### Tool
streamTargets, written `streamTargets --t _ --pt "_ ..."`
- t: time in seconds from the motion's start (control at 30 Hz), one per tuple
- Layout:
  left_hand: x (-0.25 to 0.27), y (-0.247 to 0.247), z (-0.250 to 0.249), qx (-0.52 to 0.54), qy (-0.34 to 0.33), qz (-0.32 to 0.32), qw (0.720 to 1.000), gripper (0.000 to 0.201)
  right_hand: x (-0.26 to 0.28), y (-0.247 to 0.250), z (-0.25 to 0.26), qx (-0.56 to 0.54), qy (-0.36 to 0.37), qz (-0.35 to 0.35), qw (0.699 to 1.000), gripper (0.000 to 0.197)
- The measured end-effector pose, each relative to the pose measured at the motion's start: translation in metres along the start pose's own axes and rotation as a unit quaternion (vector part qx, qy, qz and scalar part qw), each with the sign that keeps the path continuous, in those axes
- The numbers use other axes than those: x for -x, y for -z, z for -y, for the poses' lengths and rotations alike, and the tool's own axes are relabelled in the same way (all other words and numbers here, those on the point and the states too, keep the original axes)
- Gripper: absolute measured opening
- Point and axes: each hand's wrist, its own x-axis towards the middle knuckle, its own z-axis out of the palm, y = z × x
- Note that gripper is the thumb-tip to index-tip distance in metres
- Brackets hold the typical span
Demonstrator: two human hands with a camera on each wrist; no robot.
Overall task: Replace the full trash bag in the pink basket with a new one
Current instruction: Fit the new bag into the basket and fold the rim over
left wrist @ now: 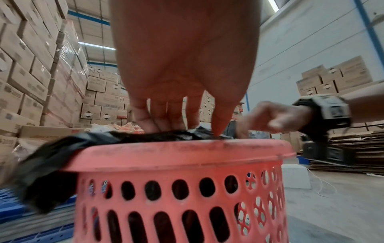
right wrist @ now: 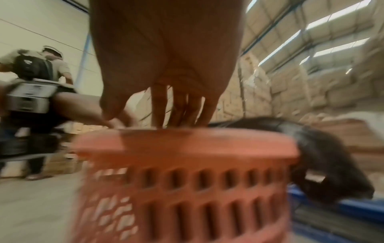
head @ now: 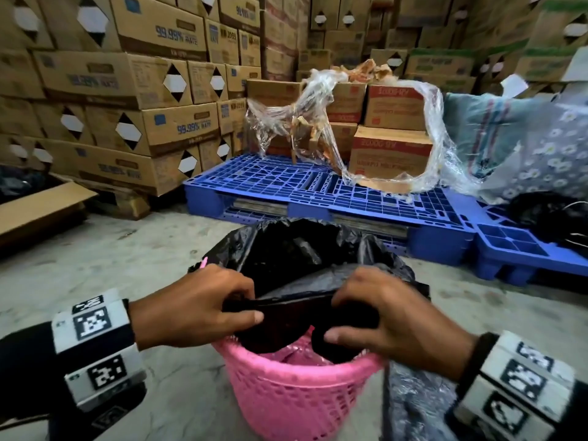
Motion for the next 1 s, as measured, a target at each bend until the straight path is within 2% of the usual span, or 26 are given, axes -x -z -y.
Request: streamTargets --t 0.07,0.1,0.13,0.2,0.23,0.27,0.33,0.43,0.63,0.77,0.83,0.93,1.0 --pt "0.008 0.000 -0.001 0.006 -0.019 0.011 1.000 0.043 -0.005 0.008 -0.024 0.071 -0.032 -0.033 0.996 0.069" --pt "0.011 0.000 -0.001 -0.001 -0.027 0.017 0.999 0.045 -0.008 0.011 -0.035 0.094 -0.047 -0.020 0.994 0.071" --pt "0.013 -0.001 -0.001 -0.007 -0.036 0.020 0.999 0.046 -0.009 0.012 -0.042 0.095 -0.051 -0.006 0.994 0.063" --pt "0.015 -0.005 0.000 -0.011 -0.055 0.012 0.998 0.047 -0.008 0.014 -0.046 0.064 -0.030 0.004 0.997 0.029" --pt "0.017 -0.006 0.001 -0.009 -0.064 0.004 0.998 0.046 -0.005 0.014 -0.045 0.045 -0.024 0.003 0.999 0.019" --pt "0.018 -0.007 0.001 -0.007 -0.074 -0.006 0.997 0.045 0.001 0.014 -0.043 0.023 -0.014 0.003 1.000 0.017" --pt "0.021 -0.007 0.001 -0.011 -0.102 -0.016 0.995 0.042 0.013 0.016 -0.035 0.008 0.012 0.022 1.000 0.024" --pt "0.027 -0.007 0.003 -0.035 -0.145 -0.016 0.989 0.037 0.030 0.012 -0.028 0.052 0.054 0.032 0.997 0.035" --pt "0.038 -0.016 -0.001 -0.107 -0.183 -0.028 0.977 0.024 0.054 -0.010 -0.021 0.092 0.082 -0.058 0.991 0.019" --pt "0.050 -0.028 -0.001 -0.183 -0.193 -0.075 0.961 0.030 0.063 -0.024 -0.020 0.172 0.112 -0.112 0.972 0.024" --pt "0.057 -0.033 0.000 -0.204 -0.206 -0.100 0.952 0.024 0.066 -0.029 -0.021 0.191 0.129 -0.139 0.963 0.027" --pt "0.067 -0.036 0.002 -0.229 -0.217 -0.095 0.944 0.007 0.069 -0.034 -0.024 0.208 0.168 -0.143 0.953 0.022" --pt "0.073 -0.038 0.003 -0.240 -0.240 -0.091 0.936 0.009 0.071 -0.034 -0.026 0.207 0.191 -0.137 0.950 0.020"
